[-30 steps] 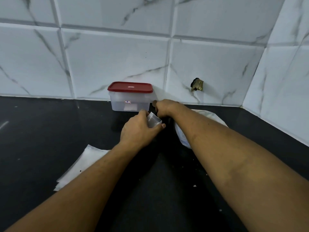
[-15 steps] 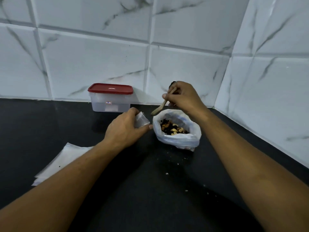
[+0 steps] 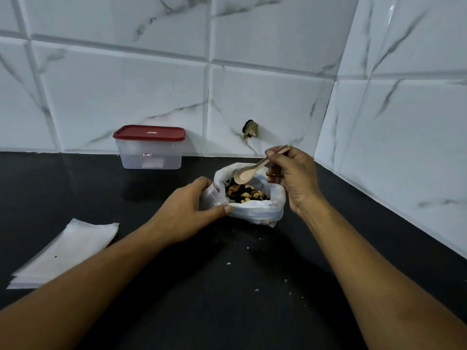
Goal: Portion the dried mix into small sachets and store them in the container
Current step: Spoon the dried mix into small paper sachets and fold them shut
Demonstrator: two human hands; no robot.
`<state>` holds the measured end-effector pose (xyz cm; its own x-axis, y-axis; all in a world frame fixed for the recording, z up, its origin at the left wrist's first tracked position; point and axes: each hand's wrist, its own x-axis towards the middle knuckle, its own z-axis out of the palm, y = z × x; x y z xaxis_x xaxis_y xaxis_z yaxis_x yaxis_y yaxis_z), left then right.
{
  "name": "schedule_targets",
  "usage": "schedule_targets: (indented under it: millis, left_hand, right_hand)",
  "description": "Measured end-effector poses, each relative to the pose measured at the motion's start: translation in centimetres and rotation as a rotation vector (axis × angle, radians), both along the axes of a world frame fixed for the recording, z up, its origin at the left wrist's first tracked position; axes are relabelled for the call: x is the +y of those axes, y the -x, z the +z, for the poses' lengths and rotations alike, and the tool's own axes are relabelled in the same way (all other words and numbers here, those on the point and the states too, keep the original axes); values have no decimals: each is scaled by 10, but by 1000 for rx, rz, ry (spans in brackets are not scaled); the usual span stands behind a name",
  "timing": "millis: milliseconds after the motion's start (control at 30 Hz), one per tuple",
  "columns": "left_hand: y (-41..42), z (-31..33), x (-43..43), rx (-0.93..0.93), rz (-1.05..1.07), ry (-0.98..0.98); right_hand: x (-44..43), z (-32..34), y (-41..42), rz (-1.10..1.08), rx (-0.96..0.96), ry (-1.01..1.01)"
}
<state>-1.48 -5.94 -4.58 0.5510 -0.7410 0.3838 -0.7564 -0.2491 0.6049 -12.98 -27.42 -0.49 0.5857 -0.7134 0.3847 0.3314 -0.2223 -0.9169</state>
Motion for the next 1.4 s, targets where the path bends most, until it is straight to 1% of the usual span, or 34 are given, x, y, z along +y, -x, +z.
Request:
schedule_targets:
  millis: [100, 133, 333, 467, 600, 800, 967, 1000, 1100, 1167, 1267, 1400]
  left_hand:
    - [1, -1, -1, 40, 4, 12]
    - [1, -1, -1, 53, 8, 9]
    - [1, 1, 1, 92, 28, 18]
    - [-5, 2, 6, 144, 80, 73]
    - [-13, 3, 10, 175, 115, 95]
    - [-18, 4, 11, 175, 155, 101]
    - [-20, 4, 10, 175, 175, 127]
    - [-20, 4, 10, 179, 174, 124]
    - [-20, 3, 10, 170, 186, 112]
    - [-21, 3, 10, 153, 207, 93]
    - [-21, 3, 10, 150, 227, 75]
    - [-22, 5, 9, 167, 216, 53]
  right_hand:
    - [-4, -9, -5, -155, 44, 270]
    - [-6, -12, -7, -178, 63, 306]
    - [-13, -26, -16, -95, 305, 241]
    - [-5, -26, -18, -77, 364, 298]
    - [10, -24, -17, -26, 336, 253]
    - [31, -31, -25, -80, 325, 170]
    - [38, -33, -29, -49, 296, 68]
    - [38, -33, -28, -43, 278, 80]
    - [34, -26, -24, -133, 212, 287]
    - [29, -20, -20, -157, 164, 370]
    - [30, -18, -18, -84, 151, 394]
    - [36, -13, -16, 18, 108, 348]
